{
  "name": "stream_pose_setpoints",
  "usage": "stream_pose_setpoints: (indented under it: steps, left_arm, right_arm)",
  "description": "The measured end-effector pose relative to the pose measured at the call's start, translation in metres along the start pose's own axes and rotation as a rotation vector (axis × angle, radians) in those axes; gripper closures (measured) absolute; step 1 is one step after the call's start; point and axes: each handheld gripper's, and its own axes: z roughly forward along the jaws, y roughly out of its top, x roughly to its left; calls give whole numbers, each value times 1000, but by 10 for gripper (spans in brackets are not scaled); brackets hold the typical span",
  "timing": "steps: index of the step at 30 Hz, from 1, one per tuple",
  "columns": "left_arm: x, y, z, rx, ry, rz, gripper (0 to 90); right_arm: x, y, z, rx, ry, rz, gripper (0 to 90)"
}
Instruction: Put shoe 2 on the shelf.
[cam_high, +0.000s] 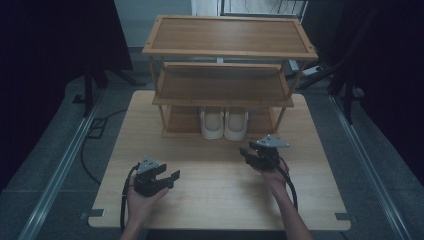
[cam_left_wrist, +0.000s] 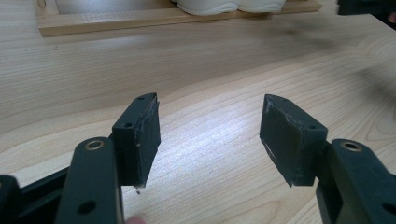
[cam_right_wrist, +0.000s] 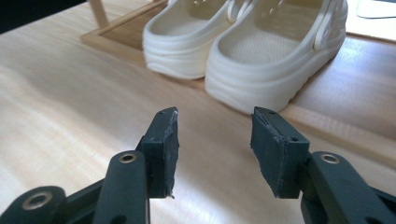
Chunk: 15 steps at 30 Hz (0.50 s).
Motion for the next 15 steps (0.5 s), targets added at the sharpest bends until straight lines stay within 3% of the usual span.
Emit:
stream_pose_setpoints:
  steps: [3,6,11,15]
  left_arm:
    - [0,0,0,1,-2,1,386]
    - [0,0,0,0,-2,0,385]
    - [-1,0,1,2,-1,5,386]
    - [-2,-1,2,6,0,9,385]
  right_arm:
    - [-1,-6,-14,13,1,-28,495]
    - [-5,-12,-32,13,13,-22,473]
    - [-12,-28,-60,24,-22,-45,447]
    - [-25,-45,-77,39,-35,-4,435]
